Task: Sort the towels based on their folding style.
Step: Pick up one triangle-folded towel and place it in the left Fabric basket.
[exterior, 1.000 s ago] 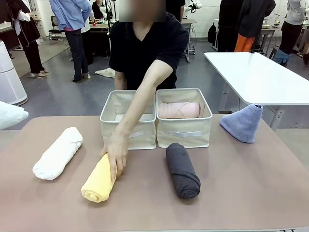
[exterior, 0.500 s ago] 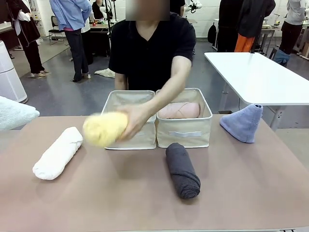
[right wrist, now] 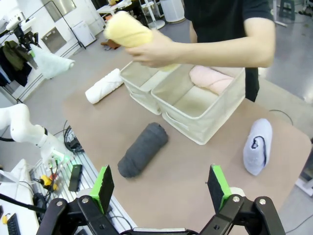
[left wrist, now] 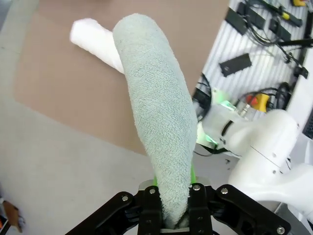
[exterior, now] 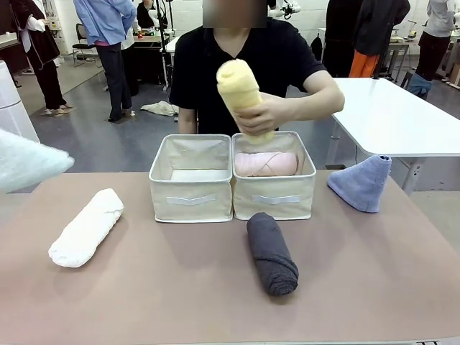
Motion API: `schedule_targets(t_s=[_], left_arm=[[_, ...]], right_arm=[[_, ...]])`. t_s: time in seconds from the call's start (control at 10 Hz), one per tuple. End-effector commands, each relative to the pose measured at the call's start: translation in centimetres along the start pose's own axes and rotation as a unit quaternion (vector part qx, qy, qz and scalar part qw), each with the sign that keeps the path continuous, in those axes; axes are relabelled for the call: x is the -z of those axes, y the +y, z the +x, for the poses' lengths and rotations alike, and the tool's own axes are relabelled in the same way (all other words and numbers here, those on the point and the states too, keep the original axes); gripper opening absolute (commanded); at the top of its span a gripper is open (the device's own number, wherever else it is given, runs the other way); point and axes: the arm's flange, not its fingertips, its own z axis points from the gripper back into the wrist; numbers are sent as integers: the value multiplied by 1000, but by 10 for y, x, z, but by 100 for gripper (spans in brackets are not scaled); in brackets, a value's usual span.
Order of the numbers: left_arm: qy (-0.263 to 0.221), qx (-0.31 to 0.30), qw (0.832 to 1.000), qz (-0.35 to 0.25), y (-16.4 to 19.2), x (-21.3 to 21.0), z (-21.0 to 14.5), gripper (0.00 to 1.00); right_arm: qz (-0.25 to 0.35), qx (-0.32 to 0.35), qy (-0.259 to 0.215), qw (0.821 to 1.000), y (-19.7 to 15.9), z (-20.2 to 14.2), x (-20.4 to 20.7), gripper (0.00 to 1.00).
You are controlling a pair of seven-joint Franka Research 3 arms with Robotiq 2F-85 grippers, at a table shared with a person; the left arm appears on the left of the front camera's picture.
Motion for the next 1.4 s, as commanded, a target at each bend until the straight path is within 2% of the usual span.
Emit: schedule_targets(t_s=[0.0, 0.1, 0.2, 0.3, 0.5, 0.6, 0.7, 0.8, 1.2, 1.3], left_arm=[[-8, 20, 998, 56, 9, 2, 59, 18], [-13, 18, 996, 89, 18, -6, 94, 18], [14, 22, 992, 121, 22, -7, 129, 18], [41, 35, 990, 127, 26, -6, 156, 18], [57, 41, 991, 117, 34, -8, 193, 18], [50, 35, 992, 113, 42, -12, 200, 18], [30, 2, 995, 96, 46, -15, 189, 18], [42, 53, 991, 114, 37, 10, 201, 18], [45, 44, 992, 106, 42, 8, 204, 18], [59, 91, 988, 110, 53, 6, 227, 18]], right_arm=[[10, -5, -7, 1000, 0, 0, 1, 100], [10, -5, -7, 1000, 0, 0, 1, 100], [10, -5, -7, 1000, 0, 0, 1, 100], [10, -5, -7, 1000, 0, 0, 1, 100], [10, -5, -7, 1000, 0, 0, 1, 100], [10, -5, -7, 1000, 0, 0, 1, 100], [10, -5, -7, 1000, 0, 0, 1, 100], [10, -5, -7, 1000, 0, 0, 1, 100], [10, -5, -7, 1000, 0, 0, 1, 100], [10, -5, -7, 1000, 0, 0, 1, 100]])
